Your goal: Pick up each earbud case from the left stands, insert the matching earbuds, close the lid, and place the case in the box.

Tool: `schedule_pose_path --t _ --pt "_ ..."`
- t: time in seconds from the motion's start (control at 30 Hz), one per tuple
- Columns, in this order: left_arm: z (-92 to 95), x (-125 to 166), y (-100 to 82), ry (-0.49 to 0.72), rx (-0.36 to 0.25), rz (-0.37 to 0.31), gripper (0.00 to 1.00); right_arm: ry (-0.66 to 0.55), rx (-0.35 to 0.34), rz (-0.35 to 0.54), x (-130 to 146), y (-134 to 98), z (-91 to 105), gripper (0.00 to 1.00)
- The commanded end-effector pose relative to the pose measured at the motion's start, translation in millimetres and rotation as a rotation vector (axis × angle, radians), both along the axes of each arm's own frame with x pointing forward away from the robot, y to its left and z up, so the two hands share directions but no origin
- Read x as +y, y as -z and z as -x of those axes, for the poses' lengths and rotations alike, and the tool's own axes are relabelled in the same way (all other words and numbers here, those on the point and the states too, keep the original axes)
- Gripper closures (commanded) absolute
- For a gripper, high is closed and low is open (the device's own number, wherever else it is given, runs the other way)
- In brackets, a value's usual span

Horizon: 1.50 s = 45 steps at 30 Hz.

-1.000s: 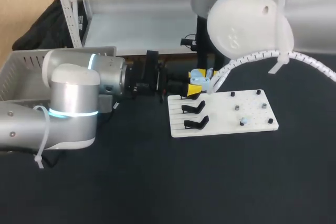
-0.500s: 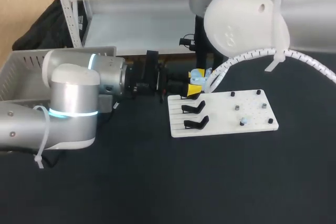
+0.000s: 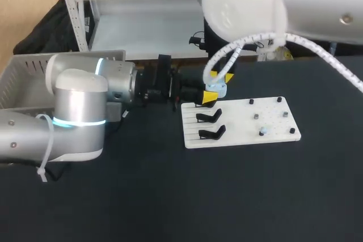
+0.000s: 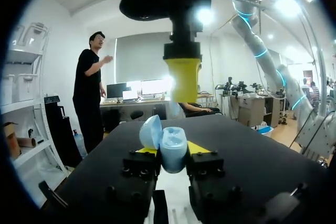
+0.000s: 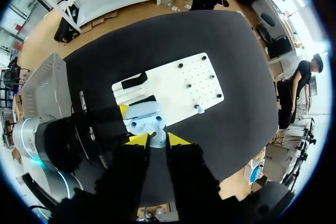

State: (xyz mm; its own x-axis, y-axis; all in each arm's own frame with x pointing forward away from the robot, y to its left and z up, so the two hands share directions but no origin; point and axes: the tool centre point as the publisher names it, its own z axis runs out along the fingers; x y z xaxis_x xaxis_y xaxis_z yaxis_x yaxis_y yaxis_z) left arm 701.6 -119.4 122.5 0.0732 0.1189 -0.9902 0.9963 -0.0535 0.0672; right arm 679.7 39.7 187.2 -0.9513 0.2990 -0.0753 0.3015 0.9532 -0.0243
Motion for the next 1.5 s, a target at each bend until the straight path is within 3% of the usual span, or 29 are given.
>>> schedule_pose_path --t 0.03,1.5 --pt "0.8 -1 0.1 -0.004 -0.001 -0.001 1.0 0.004 0.029 0.029 5 1 -4.5 1.0" --pt "0.8 -1 0.1 -0.004 -0.001 -0.001 1.0 0.026 0.025 0.059 -2 16 -3.7 1.0"
